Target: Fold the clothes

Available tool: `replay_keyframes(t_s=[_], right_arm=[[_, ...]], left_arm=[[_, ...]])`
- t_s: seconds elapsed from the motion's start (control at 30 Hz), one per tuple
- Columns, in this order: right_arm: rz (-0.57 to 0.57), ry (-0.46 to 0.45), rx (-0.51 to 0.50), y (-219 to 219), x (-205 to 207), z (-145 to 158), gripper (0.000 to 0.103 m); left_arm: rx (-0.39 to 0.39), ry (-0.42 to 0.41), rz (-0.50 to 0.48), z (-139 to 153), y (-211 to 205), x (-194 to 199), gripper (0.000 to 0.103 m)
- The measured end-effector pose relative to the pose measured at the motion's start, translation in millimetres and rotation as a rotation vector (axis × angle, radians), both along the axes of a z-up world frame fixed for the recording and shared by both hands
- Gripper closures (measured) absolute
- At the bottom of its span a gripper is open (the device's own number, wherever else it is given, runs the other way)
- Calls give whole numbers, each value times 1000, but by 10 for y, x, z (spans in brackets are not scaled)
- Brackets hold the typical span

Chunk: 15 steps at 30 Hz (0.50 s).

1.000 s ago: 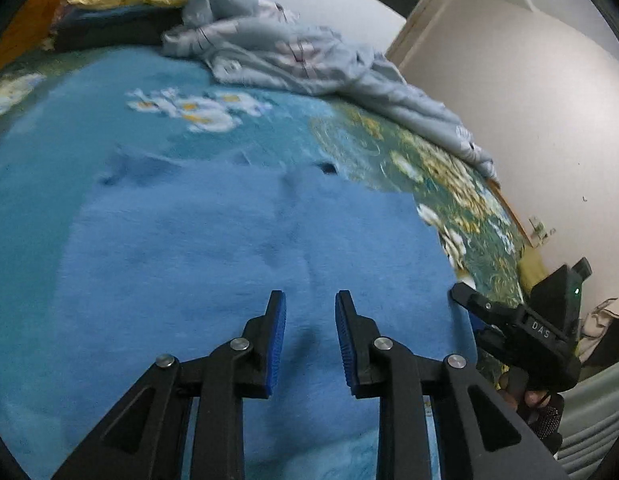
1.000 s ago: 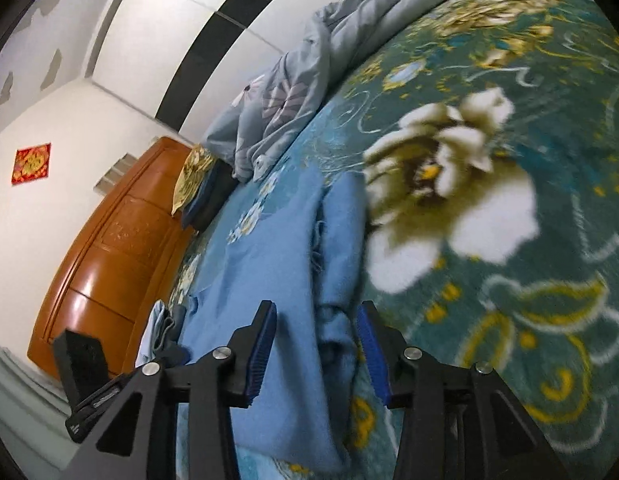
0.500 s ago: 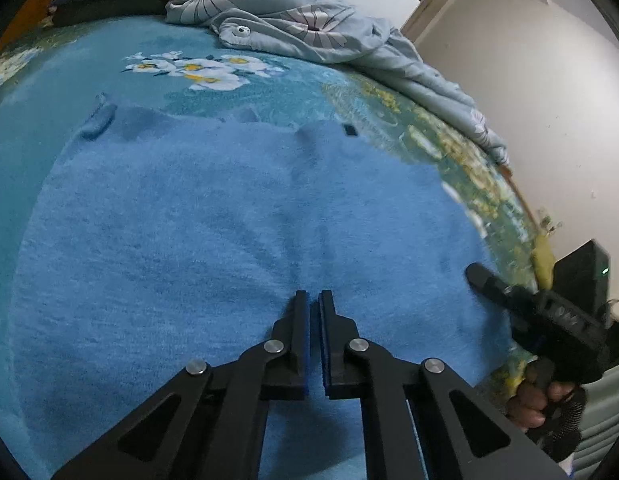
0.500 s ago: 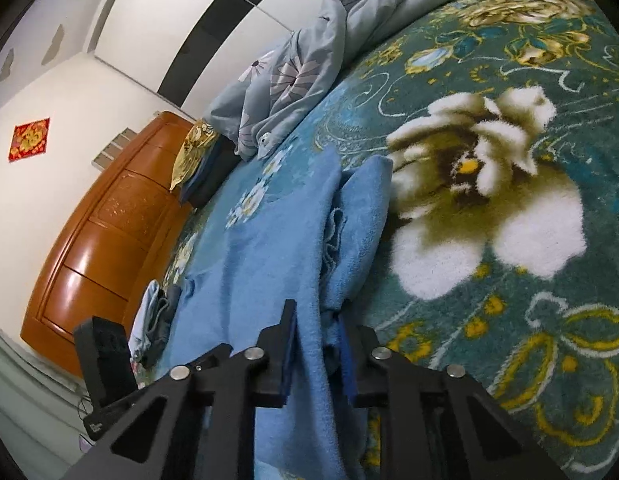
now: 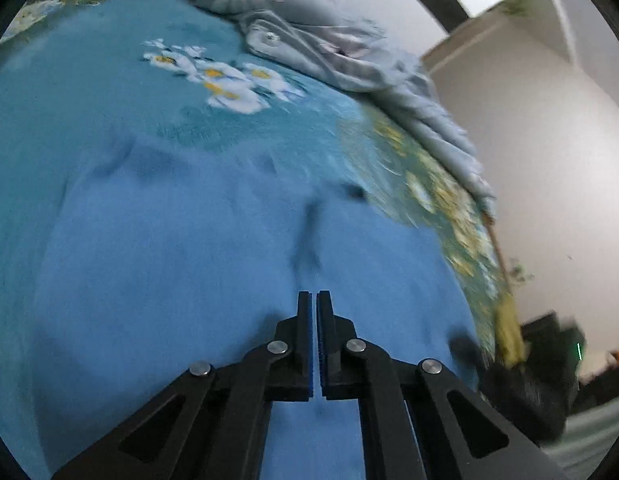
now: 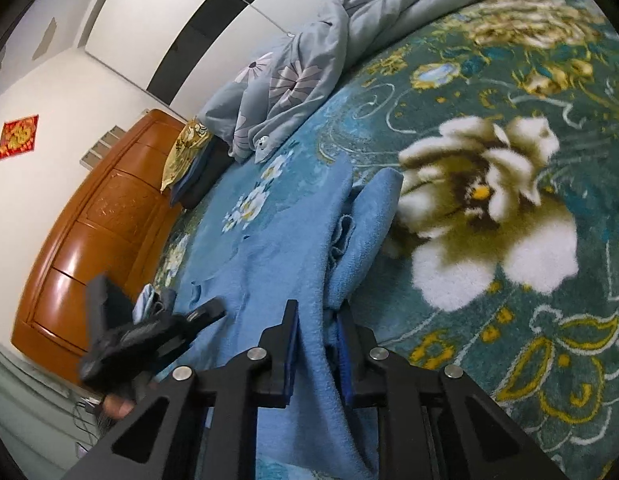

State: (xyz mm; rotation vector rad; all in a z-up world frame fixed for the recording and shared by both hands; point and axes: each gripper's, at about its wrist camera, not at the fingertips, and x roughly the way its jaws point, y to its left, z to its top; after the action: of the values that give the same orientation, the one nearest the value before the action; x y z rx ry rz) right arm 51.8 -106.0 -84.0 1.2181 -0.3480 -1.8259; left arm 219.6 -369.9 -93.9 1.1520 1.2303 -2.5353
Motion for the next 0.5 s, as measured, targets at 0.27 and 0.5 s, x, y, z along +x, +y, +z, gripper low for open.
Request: replay_keyframes(t_s=[0.27, 0.5], right_arm=[[29, 92, 43, -258, 262, 402, 85], [142, 200, 73, -877, 606, 860, 85]], left_arm=[[-18, -10, -25, -279, 347, 249, 99], [88, 40, 84, -260, -13, 900, 99]])
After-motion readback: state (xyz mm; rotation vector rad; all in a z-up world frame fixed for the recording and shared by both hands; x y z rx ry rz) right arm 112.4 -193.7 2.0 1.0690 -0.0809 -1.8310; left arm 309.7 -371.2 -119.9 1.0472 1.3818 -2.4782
